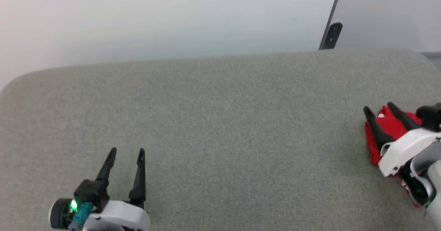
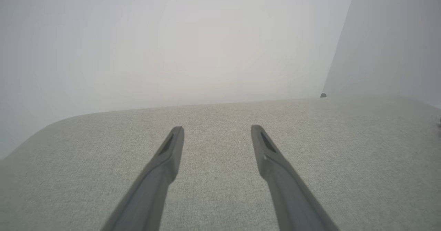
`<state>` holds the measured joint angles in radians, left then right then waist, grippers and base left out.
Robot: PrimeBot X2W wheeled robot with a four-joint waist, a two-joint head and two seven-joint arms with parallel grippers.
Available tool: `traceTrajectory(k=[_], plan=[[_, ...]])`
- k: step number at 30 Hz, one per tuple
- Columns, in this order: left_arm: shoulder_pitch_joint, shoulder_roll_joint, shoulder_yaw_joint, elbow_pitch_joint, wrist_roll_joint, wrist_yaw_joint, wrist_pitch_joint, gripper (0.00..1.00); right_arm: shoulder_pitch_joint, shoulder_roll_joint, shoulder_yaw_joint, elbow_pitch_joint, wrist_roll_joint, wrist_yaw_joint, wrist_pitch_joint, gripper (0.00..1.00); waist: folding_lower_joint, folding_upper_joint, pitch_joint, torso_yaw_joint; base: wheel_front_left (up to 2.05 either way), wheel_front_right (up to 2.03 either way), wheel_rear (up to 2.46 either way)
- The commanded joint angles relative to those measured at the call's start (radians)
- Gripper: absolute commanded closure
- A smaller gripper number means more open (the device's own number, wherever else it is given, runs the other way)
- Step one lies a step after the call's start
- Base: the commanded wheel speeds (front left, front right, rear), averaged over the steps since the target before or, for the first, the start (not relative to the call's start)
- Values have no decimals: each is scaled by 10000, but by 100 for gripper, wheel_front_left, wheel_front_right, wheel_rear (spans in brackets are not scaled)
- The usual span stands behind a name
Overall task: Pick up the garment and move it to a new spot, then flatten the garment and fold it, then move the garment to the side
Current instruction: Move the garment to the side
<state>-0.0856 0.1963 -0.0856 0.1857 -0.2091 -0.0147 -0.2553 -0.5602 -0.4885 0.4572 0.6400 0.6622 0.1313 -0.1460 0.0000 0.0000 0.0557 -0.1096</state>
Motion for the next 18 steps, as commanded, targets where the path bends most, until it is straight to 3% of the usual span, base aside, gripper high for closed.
traceTrajectory(k=[1, 11, 18], plan=[[117, 8, -14, 33, -45, -4, -10, 0, 300, 113, -222, -98, -13, -12, -84, 0, 0, 0, -459, 162, 0, 0, 0], [808, -171, -171, 29, -102, -42, -80, 0, 2423, 1041, -1874, -1345, -764, -12, -49, 0, 0, 0, -893, 345, 0, 0, 0], [1852, -358, -66, -658, -41, 128, -96, 0, 4627, 1292, -3449, -3281, -1412, -12, 790, 0, 0, 0, -958, 407, 0, 0, 0]])
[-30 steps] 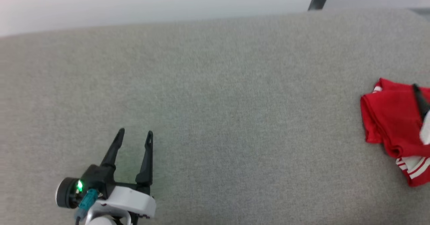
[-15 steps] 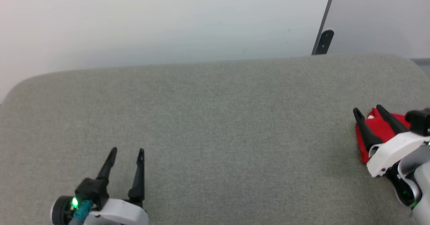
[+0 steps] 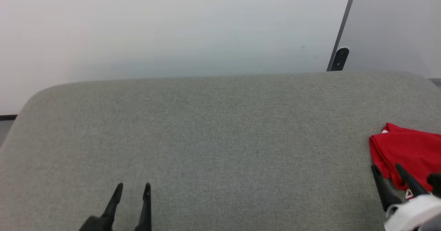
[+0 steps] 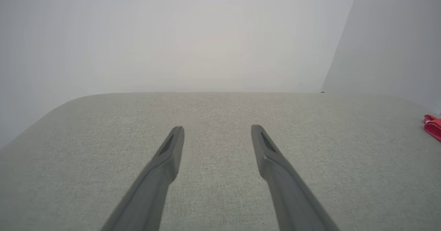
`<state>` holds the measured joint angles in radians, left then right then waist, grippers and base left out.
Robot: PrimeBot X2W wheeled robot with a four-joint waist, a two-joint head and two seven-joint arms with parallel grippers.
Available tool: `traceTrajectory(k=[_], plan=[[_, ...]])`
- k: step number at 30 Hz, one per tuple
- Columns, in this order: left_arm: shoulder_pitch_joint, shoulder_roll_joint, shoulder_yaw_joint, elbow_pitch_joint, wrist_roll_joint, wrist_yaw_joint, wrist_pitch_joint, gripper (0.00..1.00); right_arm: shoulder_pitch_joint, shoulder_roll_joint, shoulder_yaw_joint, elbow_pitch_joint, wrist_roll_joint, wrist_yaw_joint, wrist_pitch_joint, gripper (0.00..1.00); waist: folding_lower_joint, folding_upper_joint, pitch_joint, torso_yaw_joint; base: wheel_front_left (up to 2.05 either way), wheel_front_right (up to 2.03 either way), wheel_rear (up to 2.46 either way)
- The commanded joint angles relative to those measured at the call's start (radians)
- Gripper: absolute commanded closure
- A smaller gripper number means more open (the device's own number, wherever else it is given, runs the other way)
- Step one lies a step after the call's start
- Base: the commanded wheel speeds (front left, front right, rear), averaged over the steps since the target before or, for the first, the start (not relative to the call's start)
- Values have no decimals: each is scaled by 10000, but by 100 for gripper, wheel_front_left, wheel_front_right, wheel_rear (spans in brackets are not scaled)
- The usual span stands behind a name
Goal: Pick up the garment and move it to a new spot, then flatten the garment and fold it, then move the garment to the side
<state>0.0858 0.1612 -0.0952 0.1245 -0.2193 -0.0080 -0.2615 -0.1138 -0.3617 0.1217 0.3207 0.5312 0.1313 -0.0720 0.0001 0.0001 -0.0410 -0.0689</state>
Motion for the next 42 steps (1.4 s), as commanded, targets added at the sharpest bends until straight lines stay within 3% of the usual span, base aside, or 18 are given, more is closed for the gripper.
traceTrajectory(k=[1, 8, 14, 35, 36, 42], plan=[[284, -31, 56, -197, 78, 96, -36, 0, 445, 81, -310, -408, -172, -12, 225, 0, -1, -1, 24, -6, 0, 0, 0], [1049, -107, 270, -1095, 146, 248, -18, 0, 1765, 582, -1596, -2418, -723, -10, 1281, 0, -1, -1, 163, -58, 0, 0, 0], [1124, -152, 270, -1268, 121, 190, -19, 0, 2058, 1006, -1882, -3389, -1042, -10, 1878, 0, -1, -1, 198, -41, 0, 0, 0], [1159, -238, 263, -1261, -117, 125, -20, 0, 2249, 1321, -1950, -4057, -1325, -11, 2270, 0, -1, -1, 324, 105, 0, 0, 0], [1088, -234, 251, -1233, -121, 159, -26, 100, 2120, 1294, -1956, -4001, -1262, -2, 2262, 100, 0, -1, 323, 107, 0, 0, 0], [982, -330, 272, -925, -838, 101, 132, 100, 2011, 1486, -1964, -3578, -650, 0, 2267, 100, 0, -1, 329, 124, 0, 0, 0]])
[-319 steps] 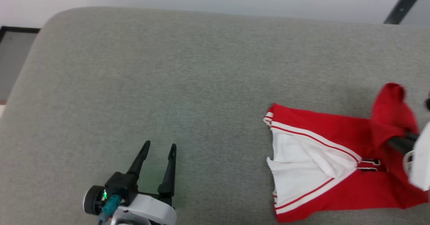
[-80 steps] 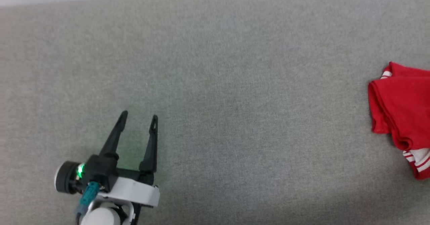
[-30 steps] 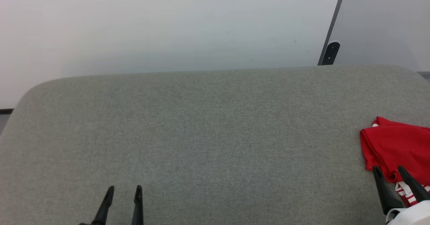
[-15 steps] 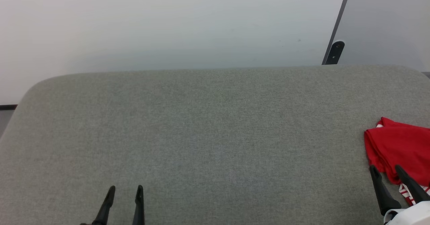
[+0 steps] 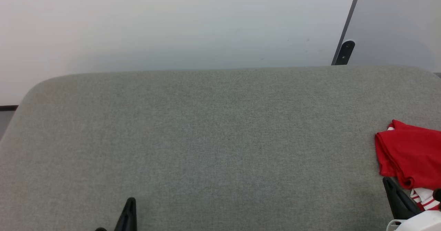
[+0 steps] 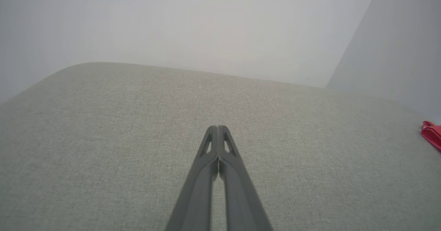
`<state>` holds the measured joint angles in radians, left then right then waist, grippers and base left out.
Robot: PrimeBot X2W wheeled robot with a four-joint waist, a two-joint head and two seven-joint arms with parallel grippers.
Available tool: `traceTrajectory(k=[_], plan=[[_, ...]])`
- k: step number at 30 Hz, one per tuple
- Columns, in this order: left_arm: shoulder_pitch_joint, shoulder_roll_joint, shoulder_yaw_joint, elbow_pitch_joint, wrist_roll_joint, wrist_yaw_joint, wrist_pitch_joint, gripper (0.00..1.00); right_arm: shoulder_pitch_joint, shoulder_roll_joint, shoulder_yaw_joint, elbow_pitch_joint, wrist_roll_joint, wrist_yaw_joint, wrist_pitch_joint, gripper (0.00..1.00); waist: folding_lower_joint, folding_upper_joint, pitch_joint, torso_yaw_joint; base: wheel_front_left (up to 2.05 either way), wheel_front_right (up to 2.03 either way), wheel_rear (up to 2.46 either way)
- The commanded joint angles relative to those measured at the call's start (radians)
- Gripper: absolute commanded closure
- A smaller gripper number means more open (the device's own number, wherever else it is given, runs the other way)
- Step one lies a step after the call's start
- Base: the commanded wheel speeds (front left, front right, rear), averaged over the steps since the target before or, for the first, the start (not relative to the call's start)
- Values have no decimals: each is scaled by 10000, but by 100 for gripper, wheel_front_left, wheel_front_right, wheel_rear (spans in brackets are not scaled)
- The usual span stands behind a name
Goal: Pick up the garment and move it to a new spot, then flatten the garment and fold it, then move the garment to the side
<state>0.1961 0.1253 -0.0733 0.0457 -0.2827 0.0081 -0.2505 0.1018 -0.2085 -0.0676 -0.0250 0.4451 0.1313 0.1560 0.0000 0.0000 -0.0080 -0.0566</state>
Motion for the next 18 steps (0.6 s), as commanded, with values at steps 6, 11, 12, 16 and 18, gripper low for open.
traceTrajectory(k=[6, 11, 12, 16, 18], plan=[[-387, 7, 170, 58, -1364, -171, 302, 100, -315, 89, -107, 108, 1182, -1, -50, 100, 0, 0, 5, 29, 0, 0, 0], [-595, -20, 259, 219, -2255, -263, 515, 100, -451, 194, -130, 286, 1938, -1, -84, 100, 0, 0, 9, 53, 0, 0, 0], [-634, -25, 277, 250, -2426, -282, 558, 100, -476, 215, -134, 321, 2087, -1, -90, 100, 0, 0, 10, 57, 0, 0, 0], [-785, -47, 345, 367, -3091, -350, 720, 100, -573, 297, -152, 458, 2654, -2, -114, 100, 0, 0, 14, 76, 0, 0, 0], [-859, -58, 379, 421, -3413, -383, 797, 100, -627, 336, -161, 523, 2931, -2, -127, 100, 0, 0, 15, 85, 0, 0, 0]])
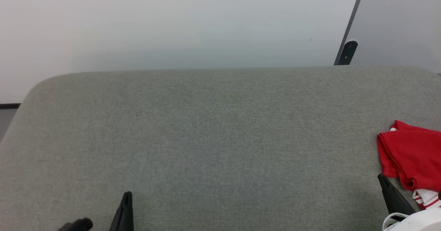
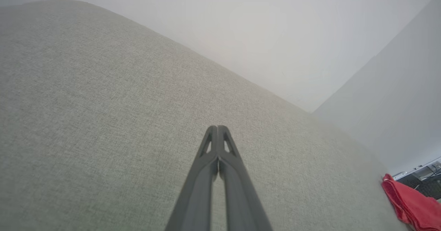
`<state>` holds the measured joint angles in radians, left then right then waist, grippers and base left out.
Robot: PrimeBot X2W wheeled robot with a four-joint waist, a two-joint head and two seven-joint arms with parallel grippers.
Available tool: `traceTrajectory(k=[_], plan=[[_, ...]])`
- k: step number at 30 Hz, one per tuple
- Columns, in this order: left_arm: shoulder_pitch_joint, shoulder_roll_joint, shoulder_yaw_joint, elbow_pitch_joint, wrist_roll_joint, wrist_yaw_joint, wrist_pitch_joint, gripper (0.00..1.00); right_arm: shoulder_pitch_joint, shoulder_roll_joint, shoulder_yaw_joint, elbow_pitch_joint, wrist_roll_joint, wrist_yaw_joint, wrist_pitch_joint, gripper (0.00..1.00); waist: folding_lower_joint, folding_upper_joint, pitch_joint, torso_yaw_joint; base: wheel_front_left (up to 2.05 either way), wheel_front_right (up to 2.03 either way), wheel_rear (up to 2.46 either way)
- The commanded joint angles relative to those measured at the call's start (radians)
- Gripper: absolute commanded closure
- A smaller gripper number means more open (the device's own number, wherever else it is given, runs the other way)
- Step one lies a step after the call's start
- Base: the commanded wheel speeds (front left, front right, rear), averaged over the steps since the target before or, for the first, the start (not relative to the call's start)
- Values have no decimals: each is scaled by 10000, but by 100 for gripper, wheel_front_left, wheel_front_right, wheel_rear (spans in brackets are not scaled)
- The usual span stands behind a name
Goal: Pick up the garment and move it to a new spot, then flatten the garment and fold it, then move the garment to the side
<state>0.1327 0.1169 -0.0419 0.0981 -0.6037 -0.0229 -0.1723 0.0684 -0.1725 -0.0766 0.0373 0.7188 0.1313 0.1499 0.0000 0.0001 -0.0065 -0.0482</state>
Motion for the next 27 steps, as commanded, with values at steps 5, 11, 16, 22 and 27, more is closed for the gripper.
traceTrajectory(k=[5, 11, 16, 22, 27], plan=[[-401, -1, 147, 24, -972, -150, 205, 100, -404, 66, -95, 61, 851, -2, -92, 100, 0, -1, 5, 25, 0, 0, 0], [-590, -36, 246, 143, -1832, -244, 418, 100, -549, 171, -122, 241, 1588, -2, -119, 100, 0, -1, 11, 52, 0, 0, 0], [-734, -68, 327, 238, -2508, -310, 590, 100, -642, 256, -143, 386, 2170, -3, -138, 100, 0, -1, 15, 76, 0, 0, 0], [-899, -105, 420, 351, -3272, -386, 793, 100, -773, 352, -166, 547, 2831, -3, -165, 100, 0, -1, 21, 104, 0, 0, 0], [-1037, -137, 498, 444, -3871, -443, 950, 100, -861, 421, -187, 676, 3348, -3, -188, 100, 0, -1, 26, 127, 0, 0, 0]])
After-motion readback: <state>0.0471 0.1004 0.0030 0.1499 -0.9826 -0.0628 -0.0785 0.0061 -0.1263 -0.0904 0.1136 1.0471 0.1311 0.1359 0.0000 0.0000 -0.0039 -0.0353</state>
